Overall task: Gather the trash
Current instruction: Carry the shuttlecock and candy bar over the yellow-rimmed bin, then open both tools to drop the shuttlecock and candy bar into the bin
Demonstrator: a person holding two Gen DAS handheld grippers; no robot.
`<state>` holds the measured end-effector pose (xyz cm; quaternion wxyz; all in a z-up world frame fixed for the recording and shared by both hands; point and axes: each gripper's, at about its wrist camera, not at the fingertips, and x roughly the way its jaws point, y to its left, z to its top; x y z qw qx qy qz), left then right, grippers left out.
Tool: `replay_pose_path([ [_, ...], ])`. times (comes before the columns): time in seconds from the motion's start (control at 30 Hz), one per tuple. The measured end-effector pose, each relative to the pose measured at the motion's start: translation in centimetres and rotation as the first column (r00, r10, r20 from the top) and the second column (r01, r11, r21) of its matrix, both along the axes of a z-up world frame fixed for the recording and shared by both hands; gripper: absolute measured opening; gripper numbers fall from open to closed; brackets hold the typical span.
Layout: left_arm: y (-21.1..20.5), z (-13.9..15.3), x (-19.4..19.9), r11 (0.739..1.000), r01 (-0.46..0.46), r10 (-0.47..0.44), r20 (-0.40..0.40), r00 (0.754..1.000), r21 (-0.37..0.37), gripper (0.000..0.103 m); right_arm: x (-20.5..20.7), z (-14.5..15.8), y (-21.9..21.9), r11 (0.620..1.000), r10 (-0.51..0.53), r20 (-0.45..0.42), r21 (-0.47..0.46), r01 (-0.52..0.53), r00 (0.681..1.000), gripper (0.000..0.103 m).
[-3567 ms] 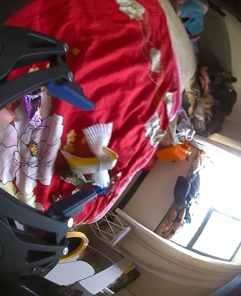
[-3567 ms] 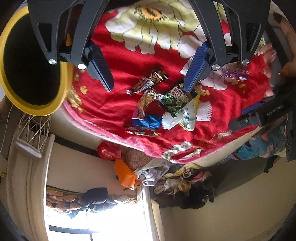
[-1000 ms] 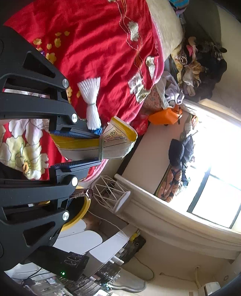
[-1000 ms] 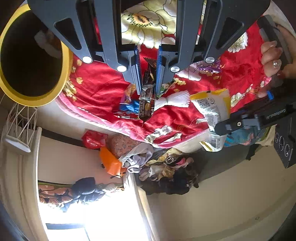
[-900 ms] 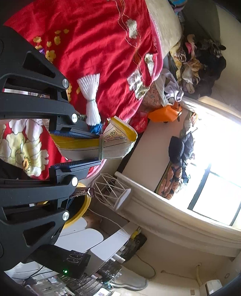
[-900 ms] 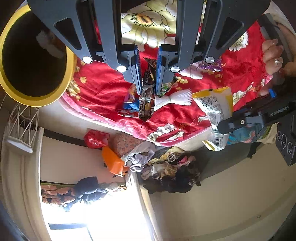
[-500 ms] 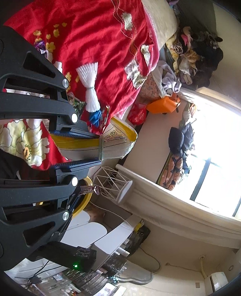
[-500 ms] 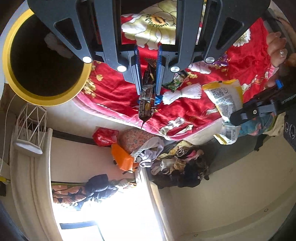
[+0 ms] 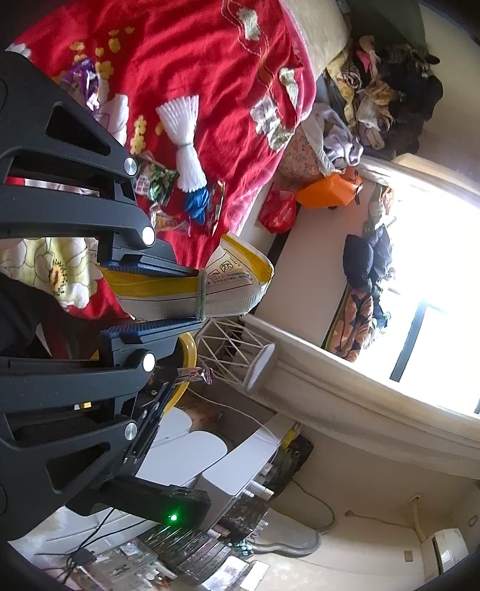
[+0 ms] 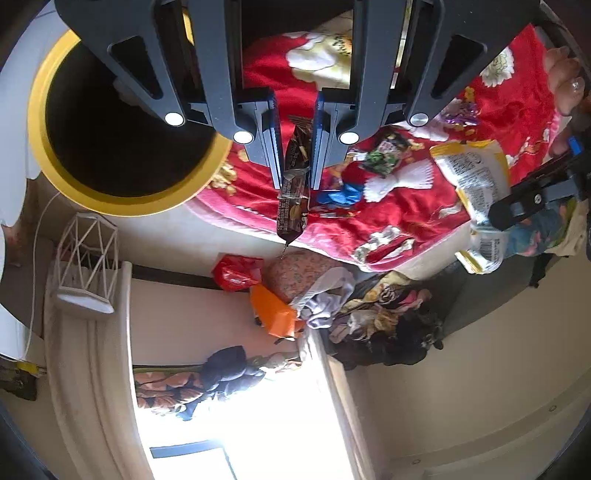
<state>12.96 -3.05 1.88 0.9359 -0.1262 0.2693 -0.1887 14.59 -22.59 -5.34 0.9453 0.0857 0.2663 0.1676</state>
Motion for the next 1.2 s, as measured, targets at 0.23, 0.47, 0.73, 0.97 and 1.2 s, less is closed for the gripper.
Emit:
replay_pose_path([
  [0.23, -2.0, -0.2, 0.1, 0.999, 0.040, -0.040, -0.001, 0.999, 0.011, 0.016, 0.3, -0.3, -2.3, 0.998, -0.055, -0.010, 0.018, 0.055, 0.998, 0.014],
  [0.47, -4.3, -0.8, 0.4, 0.996, 0.082, -0.082, -0.013, 0.997, 0.020, 0.016, 0.7, -0.8, -4.8, 0.992, -0.122, -0.024, 0.018, 0.123, 0.992, 0.014],
  [0.73, -8.2, -1.6, 1.3, 0.987, 0.154, -0.153, -0.029, 0.988, 0.037, 0.016, 1.3, -2.0, -8.0, 0.974, -0.227, -0.061, 0.008, 0.228, 0.972, 0.014],
  [0.97, -11.7, -3.0, 2.2, 0.974, 0.220, -0.217, -0.052, 0.975, 0.051, 0.016, 1.7, -3.1, -11.4, 0.949, -0.314, -0.082, 0.000, 0.315, 0.946, 0.014],
  [1.2, -14.7, -4.5, 3.3, 0.961, 0.269, -0.264, -0.079, 0.961, 0.068, 0.016, 1.9, -4.4, -14.3, 0.928, -0.368, -0.116, 0.016, 0.373, 0.922, 0.014],
])
